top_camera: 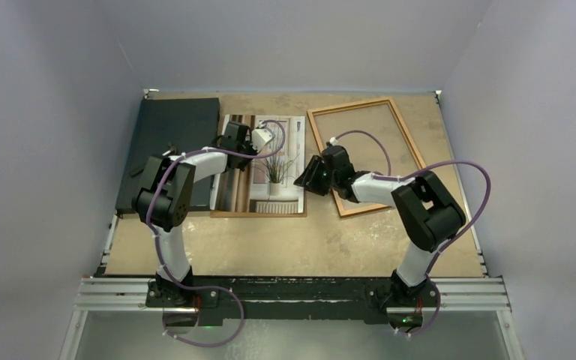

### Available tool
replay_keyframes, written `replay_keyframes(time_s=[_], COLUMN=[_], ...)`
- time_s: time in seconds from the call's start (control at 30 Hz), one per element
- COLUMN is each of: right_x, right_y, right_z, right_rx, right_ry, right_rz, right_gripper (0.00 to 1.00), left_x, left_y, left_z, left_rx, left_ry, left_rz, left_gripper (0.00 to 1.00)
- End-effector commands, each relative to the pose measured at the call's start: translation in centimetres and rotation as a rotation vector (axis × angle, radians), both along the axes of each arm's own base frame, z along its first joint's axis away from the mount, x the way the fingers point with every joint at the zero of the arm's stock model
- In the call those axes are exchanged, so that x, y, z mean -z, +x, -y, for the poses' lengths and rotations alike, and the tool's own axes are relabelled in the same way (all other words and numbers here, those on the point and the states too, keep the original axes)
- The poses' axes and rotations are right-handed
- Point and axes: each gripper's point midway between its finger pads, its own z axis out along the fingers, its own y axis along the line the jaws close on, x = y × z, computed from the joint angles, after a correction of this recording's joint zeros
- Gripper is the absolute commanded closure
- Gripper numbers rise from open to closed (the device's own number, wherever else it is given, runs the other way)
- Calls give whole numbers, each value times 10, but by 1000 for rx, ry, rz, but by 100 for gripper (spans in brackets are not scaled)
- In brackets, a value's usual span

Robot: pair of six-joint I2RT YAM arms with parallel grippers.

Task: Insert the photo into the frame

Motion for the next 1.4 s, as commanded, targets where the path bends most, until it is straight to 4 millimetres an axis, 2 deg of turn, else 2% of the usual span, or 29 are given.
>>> replay_keyframes(time_s=[0.0,0.27,0.43,0.5,0.6,0.7,0.8,0.83,0.87,0.97,1.03,1.2,1.3,1.37], right_x=[11,16,6,6,1,-15,-41,-50,-60,-93,-113,-170,-200,-216], right_y=[-14,-21,-21,-19,-14,-5,6,8,12,20,24,33,39,43], right_z=[-7,-10,-15,-16,-17,-14,-12,-10,-9,-10,-12,-15,-14,-13], right_rx=[-17,-26,-38,-40,-32,-27,-11,-6,0,1,-11,6,45,73], right_ry=[87,128,190,191,188,172,182,186,195,224,236,308,354,382], right_rz=[-85,-115,-92,-97,-88,-54,-4,10,30,93,132,224,260,281], right_gripper=[54,57,61,65,80,89,100,100,100,100,100,100,100,100], left_x=[75,74,72,70,58,23,-34,-57,-77,-127,-151,-182,-190,-193], left_y=[-95,-95,-94,-93,-90,-78,-66,-65,-66,-81,-97,-137,-153,-157], left_z=[-11,-12,-12,-11,-4,10,28,33,38,49,54,65,72,74], left_rx=[40,42,44,45,51,70,116,134,156,245,312,448,481,485], left_ry=[52,55,56,53,25,-33,-122,-153,-183,-253,-263,-190,-149,-104], left_rz=[-393,-393,-391,-390,-397,-361,-288,-258,-236,-180,-137,-59,-34,16], left_gripper=[100,100,100,100,100,98,81,73,67,56,38,35,34,33])
